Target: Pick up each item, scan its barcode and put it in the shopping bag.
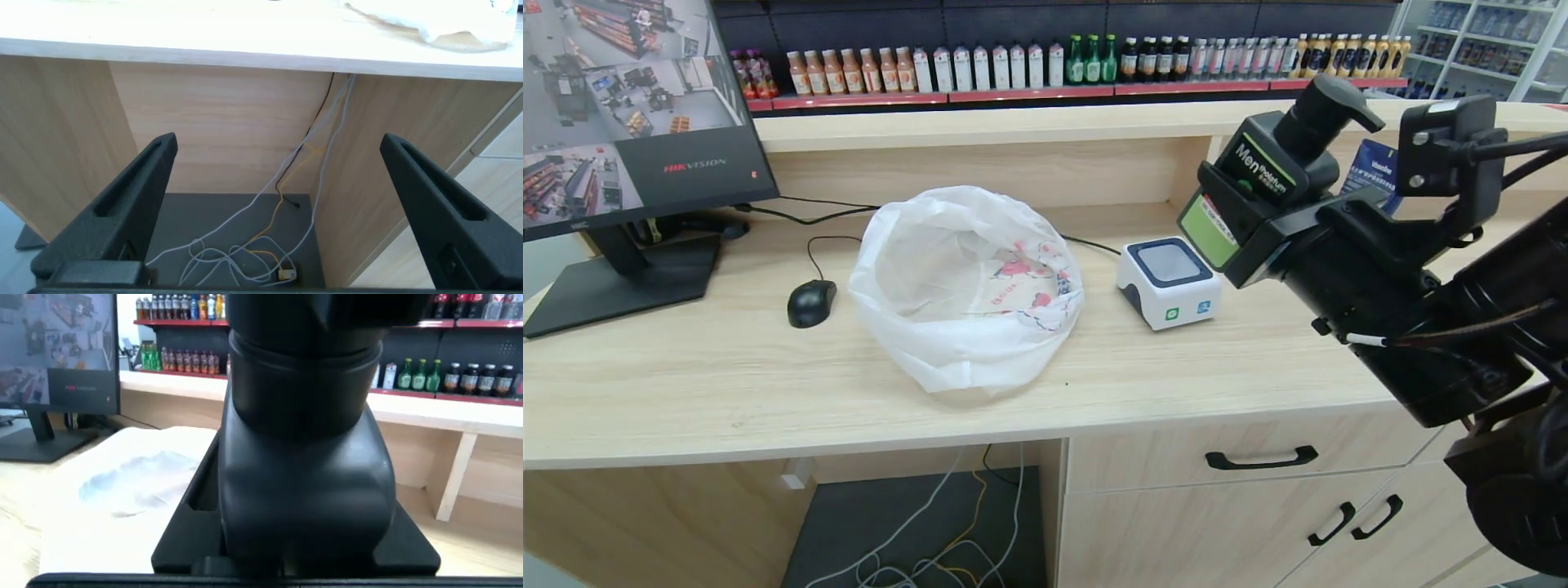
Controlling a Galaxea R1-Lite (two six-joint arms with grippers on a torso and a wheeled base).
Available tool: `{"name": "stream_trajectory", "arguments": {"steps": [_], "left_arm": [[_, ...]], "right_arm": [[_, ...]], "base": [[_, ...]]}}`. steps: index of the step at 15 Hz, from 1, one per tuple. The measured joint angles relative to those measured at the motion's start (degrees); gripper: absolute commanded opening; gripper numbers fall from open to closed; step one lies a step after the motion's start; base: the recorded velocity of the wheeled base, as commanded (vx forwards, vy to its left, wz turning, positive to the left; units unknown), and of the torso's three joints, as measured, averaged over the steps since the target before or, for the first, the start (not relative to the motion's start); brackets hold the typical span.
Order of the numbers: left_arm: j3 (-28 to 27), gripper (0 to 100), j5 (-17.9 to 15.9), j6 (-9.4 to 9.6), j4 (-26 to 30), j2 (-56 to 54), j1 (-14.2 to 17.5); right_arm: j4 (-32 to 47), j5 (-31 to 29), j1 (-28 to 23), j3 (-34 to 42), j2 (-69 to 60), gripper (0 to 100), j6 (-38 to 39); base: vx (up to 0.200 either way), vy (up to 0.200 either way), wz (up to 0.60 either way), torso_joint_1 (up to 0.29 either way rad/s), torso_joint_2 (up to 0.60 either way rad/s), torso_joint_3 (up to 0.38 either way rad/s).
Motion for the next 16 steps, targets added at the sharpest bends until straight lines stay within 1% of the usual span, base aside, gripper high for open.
{"name": "stream_trajectory", "arguments": {"steps": [1,6,12,16], "left_arm": [[0.0,100,0.0,0.0,0.0,0.0,0.0],[0.0,100,0.0,-0.02,0.0,0.0,0.0],[0.0,100,0.0,-0.05,0.0,0.0,0.0],[0.0,100,0.0,0.06,0.0,0.0,0.0]], "right_arm": [[0.0,0.0,0.0,0.2,0.3,0,0.0],[-4.7,0.0,-0.1,2.1,2.0,0,1.6],[-5.0,-0.1,-0.1,2.6,3.3,0,2.0],[-3.8,0.5,0.6,-0.7,5.0,0,2.0]], "base": [[0.0,0.0,0.0,0.0,0.0,0.0],[0.0,0.2,0.0,0.0,0.0,0.003],[0.0,0.2,0.0,0.0,0.0,0.002],[0.0,0.0,0.0,0.0,0.0,0.0]]}}
